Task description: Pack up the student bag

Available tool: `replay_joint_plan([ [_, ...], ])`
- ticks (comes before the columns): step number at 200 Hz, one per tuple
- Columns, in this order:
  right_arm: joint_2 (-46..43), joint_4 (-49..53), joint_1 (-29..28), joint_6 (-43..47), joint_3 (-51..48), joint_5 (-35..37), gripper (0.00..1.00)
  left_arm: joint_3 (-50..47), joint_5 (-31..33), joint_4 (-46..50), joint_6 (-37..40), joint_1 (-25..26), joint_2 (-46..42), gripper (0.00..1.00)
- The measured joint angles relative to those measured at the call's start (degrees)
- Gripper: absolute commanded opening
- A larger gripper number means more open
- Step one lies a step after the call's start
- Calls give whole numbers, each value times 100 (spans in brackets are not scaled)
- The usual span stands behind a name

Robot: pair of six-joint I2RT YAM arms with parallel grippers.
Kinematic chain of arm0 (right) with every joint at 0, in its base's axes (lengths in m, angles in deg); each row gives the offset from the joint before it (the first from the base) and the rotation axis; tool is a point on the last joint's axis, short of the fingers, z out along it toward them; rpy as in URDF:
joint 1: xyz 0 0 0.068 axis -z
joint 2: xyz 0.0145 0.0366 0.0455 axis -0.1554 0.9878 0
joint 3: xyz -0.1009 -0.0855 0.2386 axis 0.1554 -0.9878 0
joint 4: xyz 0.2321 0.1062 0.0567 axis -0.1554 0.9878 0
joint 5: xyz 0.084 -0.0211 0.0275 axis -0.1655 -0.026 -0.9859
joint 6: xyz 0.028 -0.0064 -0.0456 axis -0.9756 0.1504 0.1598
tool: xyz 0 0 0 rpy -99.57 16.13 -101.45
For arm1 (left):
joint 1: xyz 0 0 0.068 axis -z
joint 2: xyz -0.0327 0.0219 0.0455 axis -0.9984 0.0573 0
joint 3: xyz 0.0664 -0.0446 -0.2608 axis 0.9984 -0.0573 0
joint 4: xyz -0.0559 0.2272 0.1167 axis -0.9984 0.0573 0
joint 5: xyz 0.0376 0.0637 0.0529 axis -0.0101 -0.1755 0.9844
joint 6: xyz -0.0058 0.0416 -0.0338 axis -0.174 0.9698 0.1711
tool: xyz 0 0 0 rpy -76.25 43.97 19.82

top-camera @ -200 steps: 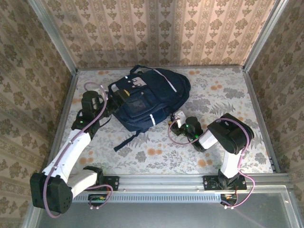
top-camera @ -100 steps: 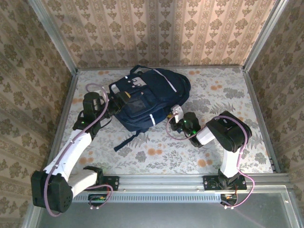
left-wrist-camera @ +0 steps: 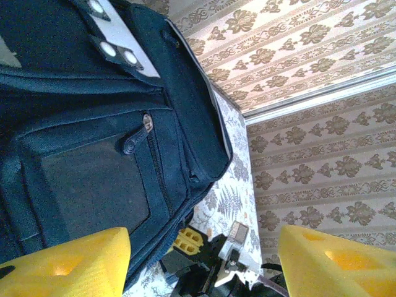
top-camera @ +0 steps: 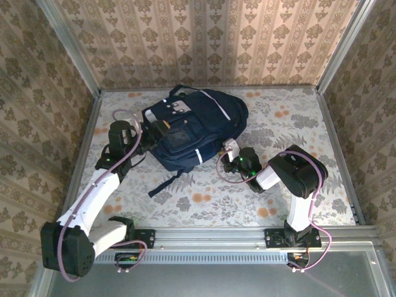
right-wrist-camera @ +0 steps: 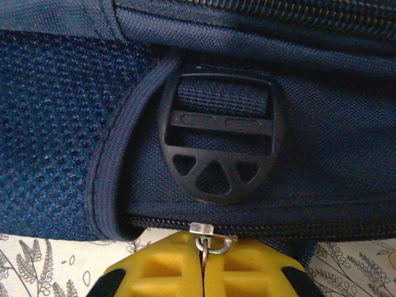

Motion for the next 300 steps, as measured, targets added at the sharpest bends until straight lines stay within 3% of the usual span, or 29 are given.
replay_joint_plan([
  [57,-308,293,-83,15,-50,155,0,13,262,566,90,192,-208,76],
  [107,-833,833,-1182,4,-153,713,0,127,1095,2597,-396,704,-640,78],
  [133,-922,914,-1707,-59,-212,960,0,-20,1349,3021,-835,798,-960,78],
  [175,-946,909,-2116,-291,-256,1325,0,-107,1672,3040,-1239,804,-944,75],
  [260,-938,793,-2295,-660,-308,1576,0,-387,2087,2135,-1469,673,-42,71],
  [280,-922,673,-2297,-660,-337,1578,0,-387,2129,1897,-1471,568,63,64],
  [300,-861,555,-2297,-660,-345,1604,0,-387,2127,1805,-1460,507,219,50],
])
